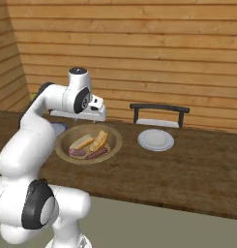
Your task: Place one bun and one sausage from the bowl on each plate.
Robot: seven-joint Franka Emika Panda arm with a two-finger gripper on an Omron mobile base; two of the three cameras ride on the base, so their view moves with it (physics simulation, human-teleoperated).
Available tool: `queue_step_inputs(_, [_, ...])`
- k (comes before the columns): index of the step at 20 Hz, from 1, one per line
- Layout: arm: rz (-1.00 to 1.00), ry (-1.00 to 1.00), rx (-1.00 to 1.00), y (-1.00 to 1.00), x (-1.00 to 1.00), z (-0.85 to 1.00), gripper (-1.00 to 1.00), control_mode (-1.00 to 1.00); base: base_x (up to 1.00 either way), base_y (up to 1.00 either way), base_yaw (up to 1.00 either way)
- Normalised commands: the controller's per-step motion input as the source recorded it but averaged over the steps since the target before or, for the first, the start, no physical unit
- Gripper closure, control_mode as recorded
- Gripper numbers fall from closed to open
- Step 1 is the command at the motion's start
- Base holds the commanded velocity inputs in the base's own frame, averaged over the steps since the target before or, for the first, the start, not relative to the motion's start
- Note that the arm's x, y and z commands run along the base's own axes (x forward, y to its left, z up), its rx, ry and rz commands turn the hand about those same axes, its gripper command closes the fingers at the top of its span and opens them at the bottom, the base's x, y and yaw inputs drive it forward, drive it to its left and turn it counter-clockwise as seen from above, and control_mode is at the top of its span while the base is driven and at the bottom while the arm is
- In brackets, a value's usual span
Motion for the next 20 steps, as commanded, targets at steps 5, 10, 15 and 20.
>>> queue_step_inputs(5, [0.0, 0.06, -0.02, -0.22, 0.92, -0.86, -1.0, -1.0, 0.0, 0.0, 0.0])
queue_step_inputs(10, [-0.06, 0.12, -0.12, 0.29, 0.65, -0.62, -1.0, -1.0, 0.0, 0.0, 0.0])
queue_step_inputs(15, [-0.12, 0.21, -0.02, -0.03, 0.24, -0.66, -1.0, -1.0, 0.0, 0.0, 0.0])
queue_step_inputs(20, [-0.23, 0.06, 0.0, -0.06, 0.23, -0.58, -1.0, -1.0, 0.0, 0.0, 0.0])
